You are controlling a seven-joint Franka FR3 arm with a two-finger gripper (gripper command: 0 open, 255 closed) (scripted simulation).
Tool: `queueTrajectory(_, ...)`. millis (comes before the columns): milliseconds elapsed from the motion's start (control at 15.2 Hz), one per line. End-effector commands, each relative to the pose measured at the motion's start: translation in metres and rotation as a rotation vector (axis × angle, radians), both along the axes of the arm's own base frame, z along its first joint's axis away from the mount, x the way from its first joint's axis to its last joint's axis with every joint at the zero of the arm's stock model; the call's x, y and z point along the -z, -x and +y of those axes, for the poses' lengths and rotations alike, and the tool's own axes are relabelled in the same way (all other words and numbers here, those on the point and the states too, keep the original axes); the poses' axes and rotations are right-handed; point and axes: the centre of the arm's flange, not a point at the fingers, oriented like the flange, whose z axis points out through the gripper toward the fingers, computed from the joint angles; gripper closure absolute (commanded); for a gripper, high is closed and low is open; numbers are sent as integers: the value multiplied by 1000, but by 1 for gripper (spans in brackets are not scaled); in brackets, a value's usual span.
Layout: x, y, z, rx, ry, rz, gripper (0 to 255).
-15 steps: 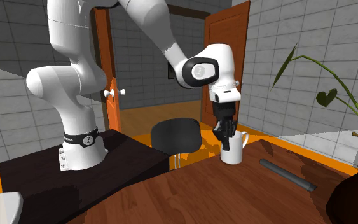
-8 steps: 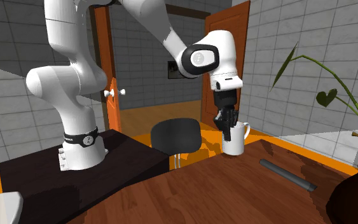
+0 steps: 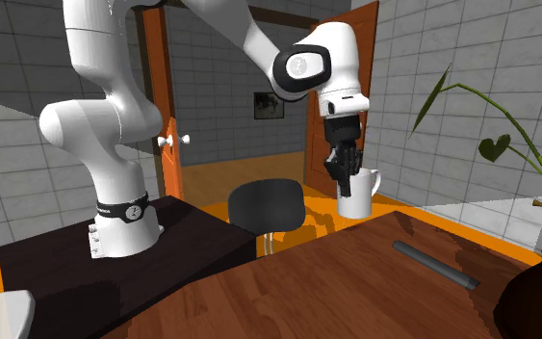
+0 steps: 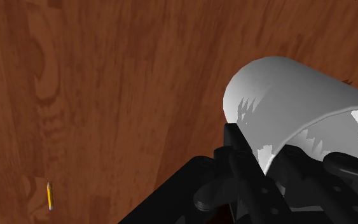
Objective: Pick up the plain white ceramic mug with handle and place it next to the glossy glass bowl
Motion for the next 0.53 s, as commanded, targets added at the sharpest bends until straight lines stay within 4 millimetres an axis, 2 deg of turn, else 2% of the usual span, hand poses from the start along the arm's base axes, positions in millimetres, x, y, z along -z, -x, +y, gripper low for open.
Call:
queueTrajectory(0, -11, 0, 0, 0, 0, 0, 255)
queueTrajectory(462, -48, 0, 0, 0, 0, 0, 255)
